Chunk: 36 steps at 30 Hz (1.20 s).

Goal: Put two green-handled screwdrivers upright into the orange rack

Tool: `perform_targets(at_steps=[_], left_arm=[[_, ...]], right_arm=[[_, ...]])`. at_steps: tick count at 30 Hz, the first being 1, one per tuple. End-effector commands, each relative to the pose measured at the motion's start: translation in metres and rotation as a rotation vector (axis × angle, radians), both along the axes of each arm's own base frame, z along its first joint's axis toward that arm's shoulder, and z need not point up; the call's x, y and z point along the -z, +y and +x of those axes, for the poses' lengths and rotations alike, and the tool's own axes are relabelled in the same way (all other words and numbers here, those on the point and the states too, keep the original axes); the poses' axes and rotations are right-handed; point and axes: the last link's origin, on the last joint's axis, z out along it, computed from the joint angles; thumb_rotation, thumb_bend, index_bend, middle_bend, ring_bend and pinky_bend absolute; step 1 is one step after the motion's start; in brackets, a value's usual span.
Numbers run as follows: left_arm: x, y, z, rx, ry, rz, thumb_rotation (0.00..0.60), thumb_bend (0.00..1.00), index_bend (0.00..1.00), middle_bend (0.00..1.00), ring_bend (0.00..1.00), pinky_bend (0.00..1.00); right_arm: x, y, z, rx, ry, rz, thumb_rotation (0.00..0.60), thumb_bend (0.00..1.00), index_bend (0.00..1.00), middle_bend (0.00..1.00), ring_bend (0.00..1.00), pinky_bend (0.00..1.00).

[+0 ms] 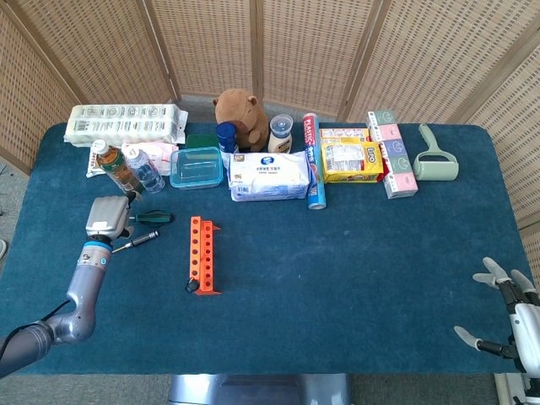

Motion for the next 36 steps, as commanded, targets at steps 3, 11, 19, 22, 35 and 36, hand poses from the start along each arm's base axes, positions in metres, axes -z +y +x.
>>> perform_targets(at_steps=[3, 11, 19, 22, 35, 36], left_arm=[[0.008, 0.004, 0.001, -0.005, 0.004, -0.01, 0.6, 0.24, 0.33, 0.75, 0.71, 0.83], [0.02, 0.008, 0.007, -0.012, 0.001, -0.031, 0.6, 0.25, 0.35, 0.75, 0.71, 0.83], [0.025, 0.011, 0.008, -0.028, 0.009, -0.037, 0.6, 0.25, 0.36, 0.75, 0.71, 0.83], [0.026, 0.012, 0.008, -0.029, 0.014, -0.038, 0.6, 0.25, 0.36, 0.75, 0.71, 0.83], [0.026, 0.011, 0.01, -0.028, 0.021, -0.044, 0.6, 0.27, 0.36, 0.75, 0.71, 0.83], [0.026, 0.011, 0.01, -0.029, 0.023, -0.043, 0.6, 0.27, 0.36, 0.75, 0.71, 0.83]], right_arm=[[-0.001, -0.001, -0.001, 0.001, 0.0, -0.004, 0.6, 0.12, 0.07, 0.28, 0.26, 0.02], [-0.003, 0.0, 0.0, -0.002, 0.038, -0.033, 0.6, 0.12, 0.07, 0.28, 0.26, 0.02], [-0.006, -0.003, -0.003, -0.008, 0.211, -0.151, 0.6, 0.12, 0.12, 0.25, 0.21, 0.02], [-0.005, -0.003, -0.005, -0.003, 0.245, -0.152, 0.6, 0.11, 0.15, 0.25, 0.21, 0.02], [-0.001, -0.004, -0.006, 0.033, 0.376, -0.167, 0.6, 0.1, 0.22, 0.21, 0.13, 0.0], [-0.001, -0.004, -0.006, 0.033, 0.374, -0.168, 0.6, 0.1, 0.22, 0.21, 0.13, 0.0]])
